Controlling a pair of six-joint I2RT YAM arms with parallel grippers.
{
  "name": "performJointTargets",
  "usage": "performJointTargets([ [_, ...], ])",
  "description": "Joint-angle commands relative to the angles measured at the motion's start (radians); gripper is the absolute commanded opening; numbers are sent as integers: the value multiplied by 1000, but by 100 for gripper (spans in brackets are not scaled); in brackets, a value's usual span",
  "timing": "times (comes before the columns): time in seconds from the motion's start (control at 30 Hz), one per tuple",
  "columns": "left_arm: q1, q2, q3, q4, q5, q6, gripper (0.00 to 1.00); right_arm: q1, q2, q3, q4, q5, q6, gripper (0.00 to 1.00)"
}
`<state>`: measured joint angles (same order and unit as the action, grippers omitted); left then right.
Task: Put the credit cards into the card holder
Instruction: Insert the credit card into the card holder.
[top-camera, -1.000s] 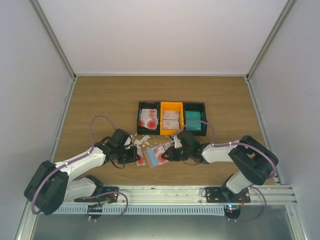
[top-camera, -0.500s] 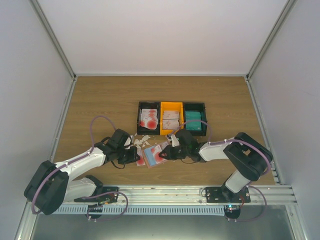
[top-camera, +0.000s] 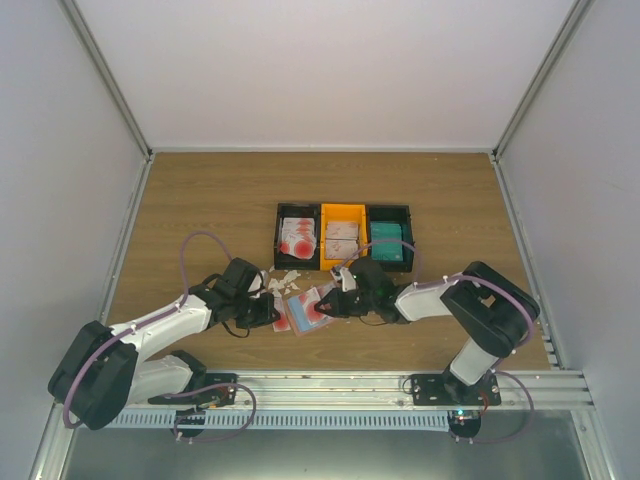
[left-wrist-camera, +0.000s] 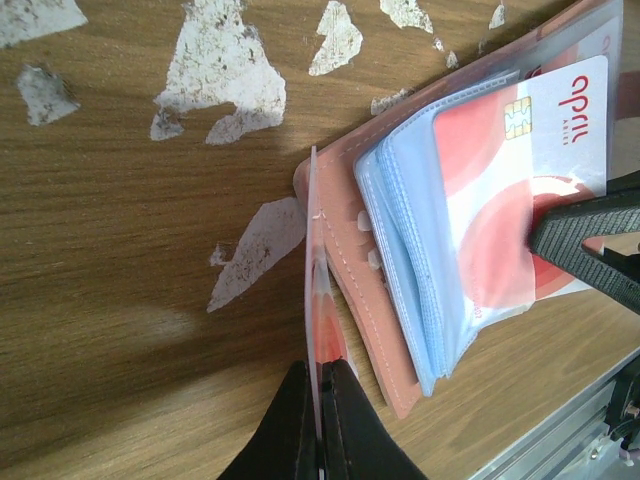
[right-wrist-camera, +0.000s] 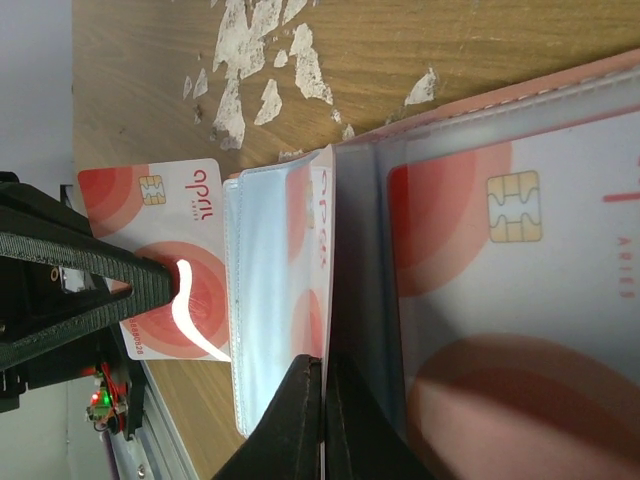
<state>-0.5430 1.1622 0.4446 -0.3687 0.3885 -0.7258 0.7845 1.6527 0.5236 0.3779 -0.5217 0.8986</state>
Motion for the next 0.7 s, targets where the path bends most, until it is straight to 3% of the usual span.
performJointTargets([
  [0.0, -8, 14, -23, 7, -18, 1, 0, 5, 47, 0, -47, -2, -22, 0],
  [0.2, -9, 19, -24, 12, -16, 2, 0, 5, 20, -15, -81, -13, -60, 4],
  [0.57, -9, 15, -23, 8, -18, 3, 0, 29, -90, 35, -239, 112, -121, 41],
  [0.67, -9, 11, -24, 9, -19, 2, 0, 45, -114, 62, -309, 170, -134, 45],
])
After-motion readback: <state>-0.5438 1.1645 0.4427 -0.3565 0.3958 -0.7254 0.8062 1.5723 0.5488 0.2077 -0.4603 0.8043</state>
